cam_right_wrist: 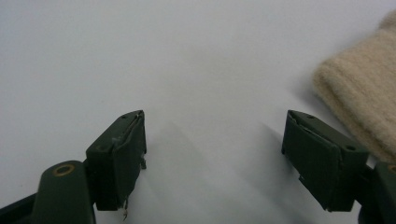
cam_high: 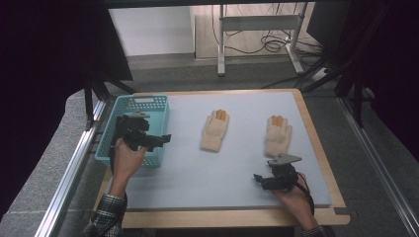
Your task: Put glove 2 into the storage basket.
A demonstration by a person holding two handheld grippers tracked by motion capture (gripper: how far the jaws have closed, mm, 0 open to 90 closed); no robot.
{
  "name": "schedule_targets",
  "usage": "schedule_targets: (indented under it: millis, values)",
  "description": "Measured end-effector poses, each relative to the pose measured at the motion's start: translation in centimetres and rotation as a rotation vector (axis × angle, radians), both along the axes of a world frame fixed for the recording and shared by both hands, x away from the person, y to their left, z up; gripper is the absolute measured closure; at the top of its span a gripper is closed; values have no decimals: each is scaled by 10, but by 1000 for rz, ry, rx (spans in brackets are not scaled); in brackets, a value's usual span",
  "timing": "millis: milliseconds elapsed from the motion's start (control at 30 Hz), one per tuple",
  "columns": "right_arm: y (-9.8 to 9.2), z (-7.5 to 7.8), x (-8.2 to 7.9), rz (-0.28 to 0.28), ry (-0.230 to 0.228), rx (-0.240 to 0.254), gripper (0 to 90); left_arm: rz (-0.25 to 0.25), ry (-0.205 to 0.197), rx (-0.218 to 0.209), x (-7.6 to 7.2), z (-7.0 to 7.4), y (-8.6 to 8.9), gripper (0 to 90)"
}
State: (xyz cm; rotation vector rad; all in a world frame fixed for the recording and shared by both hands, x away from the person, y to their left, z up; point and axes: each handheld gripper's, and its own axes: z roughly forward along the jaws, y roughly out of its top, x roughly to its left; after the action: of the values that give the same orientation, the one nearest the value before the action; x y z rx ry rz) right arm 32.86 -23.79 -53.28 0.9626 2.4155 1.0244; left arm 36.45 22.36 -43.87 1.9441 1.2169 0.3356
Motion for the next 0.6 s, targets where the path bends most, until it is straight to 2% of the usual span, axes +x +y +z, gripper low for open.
schedule_targets:
  millis: [300, 500, 600]
  values:
    - [0, 0, 0, 0, -1, -1, 211, -129, -59, 21, -27, 0, -45, 0]
    - [0, 0, 0, 0, 0, -1, 211, -208, -80, 36, -47, -14, -72, 0]
    - [0, 0, 0, -1, 1, -1, 211, -226, -86, 56, -54, -24, -80, 0]
